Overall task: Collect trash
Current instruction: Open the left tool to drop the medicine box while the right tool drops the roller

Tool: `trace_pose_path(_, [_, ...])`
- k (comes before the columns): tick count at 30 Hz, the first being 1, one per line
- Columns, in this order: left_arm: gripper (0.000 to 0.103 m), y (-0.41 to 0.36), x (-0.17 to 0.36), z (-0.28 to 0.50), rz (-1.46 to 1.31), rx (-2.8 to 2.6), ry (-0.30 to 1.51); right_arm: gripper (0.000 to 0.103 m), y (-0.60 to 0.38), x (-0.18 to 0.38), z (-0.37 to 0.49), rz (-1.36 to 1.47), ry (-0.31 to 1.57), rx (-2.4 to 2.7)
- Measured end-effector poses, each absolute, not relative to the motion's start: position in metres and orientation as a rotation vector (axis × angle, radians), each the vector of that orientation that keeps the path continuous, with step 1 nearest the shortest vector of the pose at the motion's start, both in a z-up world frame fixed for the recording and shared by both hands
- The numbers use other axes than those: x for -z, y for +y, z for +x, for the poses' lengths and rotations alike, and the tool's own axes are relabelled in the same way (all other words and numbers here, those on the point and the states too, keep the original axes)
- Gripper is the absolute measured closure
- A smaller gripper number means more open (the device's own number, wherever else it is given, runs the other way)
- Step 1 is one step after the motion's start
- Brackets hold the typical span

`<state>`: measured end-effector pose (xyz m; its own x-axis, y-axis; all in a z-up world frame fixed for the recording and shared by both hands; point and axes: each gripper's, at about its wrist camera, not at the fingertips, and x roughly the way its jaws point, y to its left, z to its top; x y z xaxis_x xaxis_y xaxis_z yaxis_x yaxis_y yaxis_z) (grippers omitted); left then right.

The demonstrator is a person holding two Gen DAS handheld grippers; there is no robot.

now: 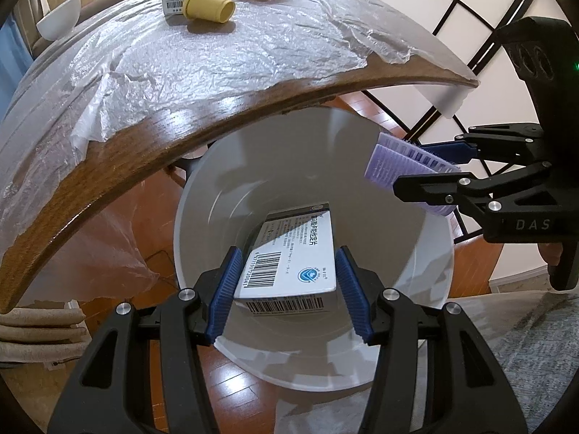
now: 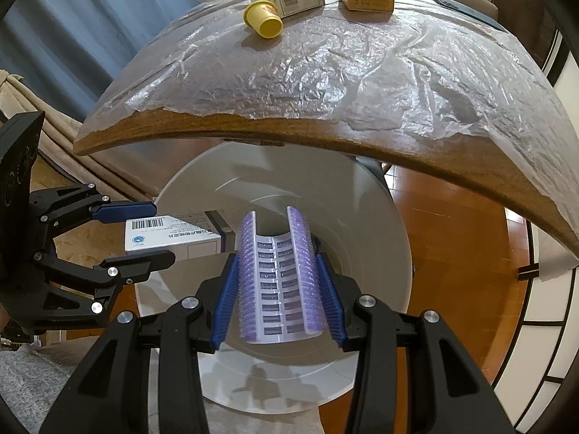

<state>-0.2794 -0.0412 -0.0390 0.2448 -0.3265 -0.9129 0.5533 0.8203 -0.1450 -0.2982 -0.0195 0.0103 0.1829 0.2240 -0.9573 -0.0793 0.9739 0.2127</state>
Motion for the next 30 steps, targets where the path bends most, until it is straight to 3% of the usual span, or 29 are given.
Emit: trace_pose_path(30, [0.048, -0.060, 0.066, -0.260, 0.246, 0.613, 1.188, 0.060, -0.029, 0.019, -0.294, 0.131, 1.426, -0.188])
